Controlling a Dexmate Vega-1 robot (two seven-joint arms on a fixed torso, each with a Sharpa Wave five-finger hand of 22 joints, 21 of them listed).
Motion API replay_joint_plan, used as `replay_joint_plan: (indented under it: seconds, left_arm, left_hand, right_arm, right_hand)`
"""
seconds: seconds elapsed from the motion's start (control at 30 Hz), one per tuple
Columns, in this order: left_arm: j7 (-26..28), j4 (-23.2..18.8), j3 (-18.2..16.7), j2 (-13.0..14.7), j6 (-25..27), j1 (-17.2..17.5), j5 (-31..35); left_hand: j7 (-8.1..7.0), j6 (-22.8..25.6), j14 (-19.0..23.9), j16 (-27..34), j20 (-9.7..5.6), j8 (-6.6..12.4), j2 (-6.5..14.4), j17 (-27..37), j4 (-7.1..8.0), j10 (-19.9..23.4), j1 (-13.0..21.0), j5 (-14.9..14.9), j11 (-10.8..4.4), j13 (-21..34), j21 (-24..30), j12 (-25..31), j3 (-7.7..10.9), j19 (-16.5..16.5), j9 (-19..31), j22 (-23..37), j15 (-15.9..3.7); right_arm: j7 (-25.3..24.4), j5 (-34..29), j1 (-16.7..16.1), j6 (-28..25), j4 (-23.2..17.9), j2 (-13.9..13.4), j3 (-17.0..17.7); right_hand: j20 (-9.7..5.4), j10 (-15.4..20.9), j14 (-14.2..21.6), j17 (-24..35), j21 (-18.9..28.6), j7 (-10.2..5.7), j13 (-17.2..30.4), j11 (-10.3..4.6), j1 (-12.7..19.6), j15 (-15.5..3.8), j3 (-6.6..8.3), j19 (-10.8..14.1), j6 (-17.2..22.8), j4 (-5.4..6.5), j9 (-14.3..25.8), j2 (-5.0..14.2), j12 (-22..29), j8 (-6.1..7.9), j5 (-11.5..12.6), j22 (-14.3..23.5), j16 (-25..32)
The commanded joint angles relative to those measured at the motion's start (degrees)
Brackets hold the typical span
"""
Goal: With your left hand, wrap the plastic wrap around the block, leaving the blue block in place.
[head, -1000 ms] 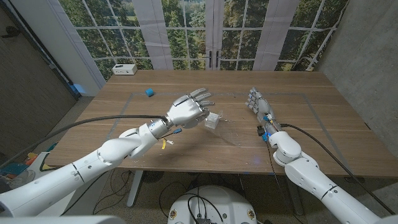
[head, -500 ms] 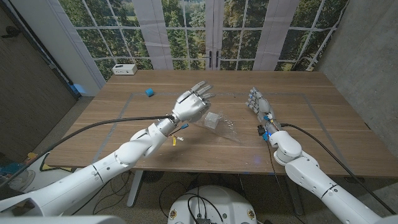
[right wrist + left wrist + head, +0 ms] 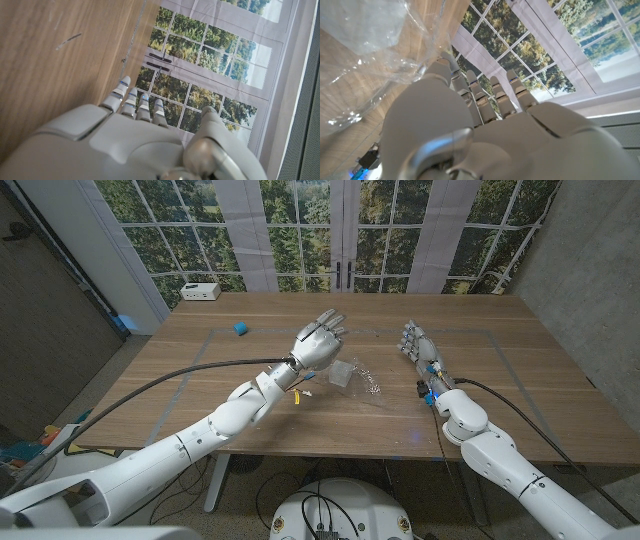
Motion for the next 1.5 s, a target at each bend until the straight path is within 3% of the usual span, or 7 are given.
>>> replay_joint_plan:
  seconds: [0.03,0.3,0.53,0.77,0.93,1.07,1.5]
  left_arm:
    - [-10.4,2.8,5.2,-1.9,0.7,-5.0,2.2]
    - [-11.6,4.8,6.9,-2.7,1.6,-6.1,2.3]
    - [-21.3,2.6,8.1,-1.6,0.3,-7.5,3.1]
    - [-17.5,2.0,7.2,-1.4,2.3,-6.4,3.1]
    - [-11.6,2.7,6.2,-2.1,5.0,-4.7,2.1]
    - [-6.3,3.0,5.4,-2.3,5.9,-3.6,0.4]
    - [3.0,-1.7,1.7,-1.3,4.1,-0.3,-9.0]
  left_hand:
    - [-0.28,0.2,0.7,0.1,-0.10,0.21,-0.4,0.1,0.25,0.9,0.2,0.1,-0.03,0.2,0.4,0.5,0.11,0.5,2.4,0.2,-5.88]
    - [-0.21,0.1,0.5,0.0,-0.16,0.18,-0.3,0.2,0.33,0.7,0.2,0.1,0.08,0.4,0.4,0.3,-0.02,0.3,2.3,0.2,-5.78]
    - [-0.42,-0.6,0.7,0.0,-0.22,-0.15,-0.1,0.3,0.70,0.4,-0.1,0.0,0.37,0.5,0.3,0.0,-0.21,0.1,2.1,0.2,-5.82]
    - [-4.27,-20.1,-0.3,-1.3,0.41,-10.37,-1.2,0.4,2.11,-4.6,-5.4,-0.5,1.52,0.4,-0.1,-2.9,-1.49,-1.6,-0.7,0.3,-4.94]
    - [-4.43,-30.5,-2.2,-1.9,0.64,-13.44,-2.9,0.4,2.32,-7.9,-8.1,-0.5,2.35,0.4,-0.4,-4.4,-2.74,-2.4,-2.2,0.3,-4.28]
    - [-3.76,-36.2,-3.0,-2.0,0.77,-13.60,-3.5,0.4,2.13,-10.1,-8.8,-0.1,2.79,0.4,-0.5,-5.0,-3.07,-2.6,-2.8,0.3,-3.82]
    - [-3.21,-33.6,-1.5,-1.2,0.85,-11.59,-0.3,0.7,3.08,-8.6,-9.7,-0.1,3.07,0.5,-0.1,-4.1,-1.84,-1.7,-3.4,0.3,-3.86]
  right_arm:
    - [0.8,0.9,0.6,0.1,1.1,-0.2,0.5]
    - [1.3,1.5,1.1,-0.1,1.8,-0.2,0.5]
    - [1.6,1.9,1.3,-0.1,2.4,-0.1,0.5]
    - [1.6,1.7,1.6,-0.2,2.4,-0.3,0.5]
    - [1.6,1.7,1.6,-0.2,2.2,-0.4,0.5]
    - [1.6,1.7,1.4,-0.2,2.0,-0.5,0.5]
    - [1.1,1.3,1.2,-0.2,1.6,-0.3,0.3]
  right_hand:
    - [0.05,0.2,0.2,0.1,0.1,-0.20,0.2,0.22,0.1,0.21,-0.09,0.6,0.2,0.23,0.3,-0.17,0.0,-0.10,0.4,0.2,-0.2]
    - [0.06,0.2,0.2,0.1,0.1,-0.24,0.2,0.21,0.1,0.23,-0.13,0.7,0.2,0.24,0.3,-0.24,0.0,-0.10,0.4,0.2,-0.1]
    - [0.06,0.3,0.2,0.2,0.1,-0.25,0.2,0.32,0.1,0.19,-0.17,0.7,0.2,0.27,0.3,-0.28,0.0,-0.10,0.4,0.2,-0.1]
    - [0.12,0.2,0.3,0.2,0.1,-0.19,0.2,0.30,0.0,0.24,-0.20,0.8,0.2,0.32,0.3,-0.28,-0.1,-0.11,0.4,0.2,-0.1]
    - [0.14,0.2,0.3,0.2,0.1,-0.17,0.2,0.25,0.0,0.33,-0.20,0.8,0.2,0.34,0.3,-0.27,-0.1,-0.11,0.4,0.2,-0.1]
    - [0.11,0.2,0.3,0.2,0.1,-0.20,0.2,0.29,0.0,0.31,-0.20,0.7,0.2,0.34,0.3,-0.26,-0.1,-0.11,0.4,0.2,-0.1]
    - [0.21,0.2,0.3,0.2,0.1,-0.14,0.2,0.27,0.1,0.37,-0.16,0.8,0.2,0.32,0.3,-0.23,-0.1,-0.08,0.5,0.2,-0.2]
